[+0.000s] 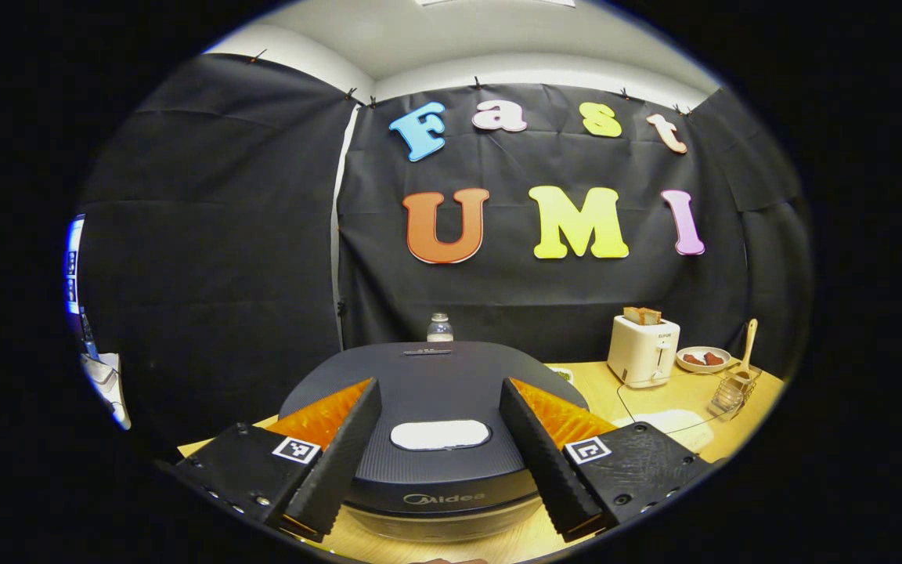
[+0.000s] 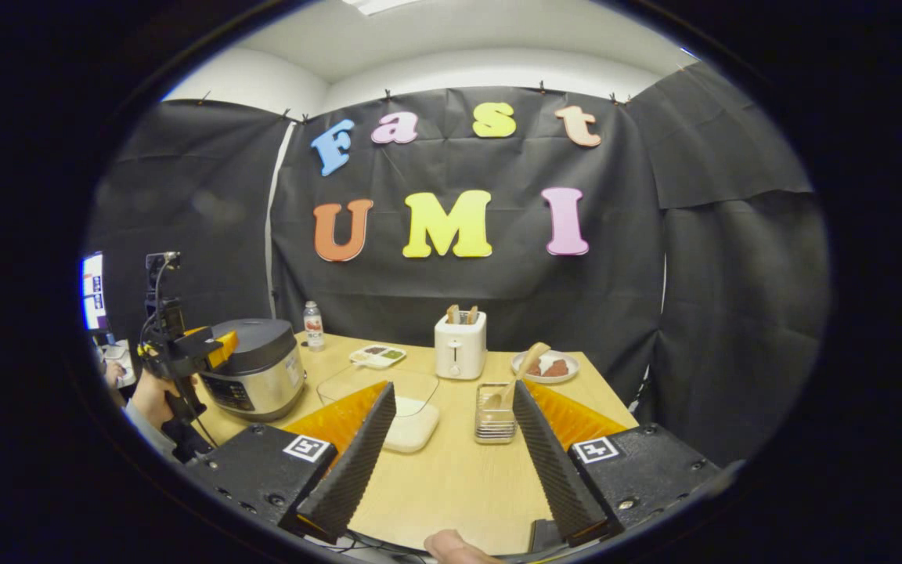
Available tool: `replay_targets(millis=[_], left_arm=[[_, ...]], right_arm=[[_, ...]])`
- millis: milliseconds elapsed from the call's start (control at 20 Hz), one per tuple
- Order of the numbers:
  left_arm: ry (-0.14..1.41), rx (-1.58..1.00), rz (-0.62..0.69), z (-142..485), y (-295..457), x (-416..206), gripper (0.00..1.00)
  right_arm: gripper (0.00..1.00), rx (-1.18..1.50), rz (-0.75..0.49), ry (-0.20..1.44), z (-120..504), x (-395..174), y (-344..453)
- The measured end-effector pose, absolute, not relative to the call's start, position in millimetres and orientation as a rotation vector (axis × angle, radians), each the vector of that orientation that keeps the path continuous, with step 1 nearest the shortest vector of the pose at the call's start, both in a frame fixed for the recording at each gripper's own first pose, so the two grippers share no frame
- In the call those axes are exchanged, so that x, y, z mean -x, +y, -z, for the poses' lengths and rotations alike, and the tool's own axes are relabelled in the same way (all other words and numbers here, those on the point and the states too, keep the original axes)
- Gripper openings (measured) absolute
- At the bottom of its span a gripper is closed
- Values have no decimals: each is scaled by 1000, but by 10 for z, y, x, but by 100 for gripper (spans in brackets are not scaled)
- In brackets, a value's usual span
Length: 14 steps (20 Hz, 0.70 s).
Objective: Close the left gripper, press the button to open the rice cooker; take a wooden spoon from the chopstick holder with the right hand, scoop a spoonful of rice and pour it into the rice cooker, then put the wooden spoon back into the chopstick holder.
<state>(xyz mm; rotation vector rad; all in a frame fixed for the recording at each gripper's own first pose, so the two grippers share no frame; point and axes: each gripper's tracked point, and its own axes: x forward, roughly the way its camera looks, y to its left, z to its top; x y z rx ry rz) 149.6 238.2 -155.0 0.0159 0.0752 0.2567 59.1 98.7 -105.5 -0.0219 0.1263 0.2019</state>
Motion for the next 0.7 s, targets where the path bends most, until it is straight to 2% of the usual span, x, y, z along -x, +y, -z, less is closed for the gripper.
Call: replay_targets(millis=[50, 100, 150, 200, 700], left_arm=[[89, -28, -255, 1570, 2384, -1537, 87], [92, -26, -257, 1549, 2386, -1549, 84], [104, -24, -259, 1557, 2368, -1552, 85], [116, -22, -263, 1537, 2373, -1540, 95], [151, -11, -242, 1015, 2030, -1233, 94]], right_arm=[[97, 25, -199, 121, 1039, -594, 983], [97, 26, -193, 118, 1016, -599, 959], [97, 22, -190, 118, 1007, -593, 947], [97, 14, -188, 116, 984, -597, 935], [97, 0, -143, 78, 722, -568, 763]])
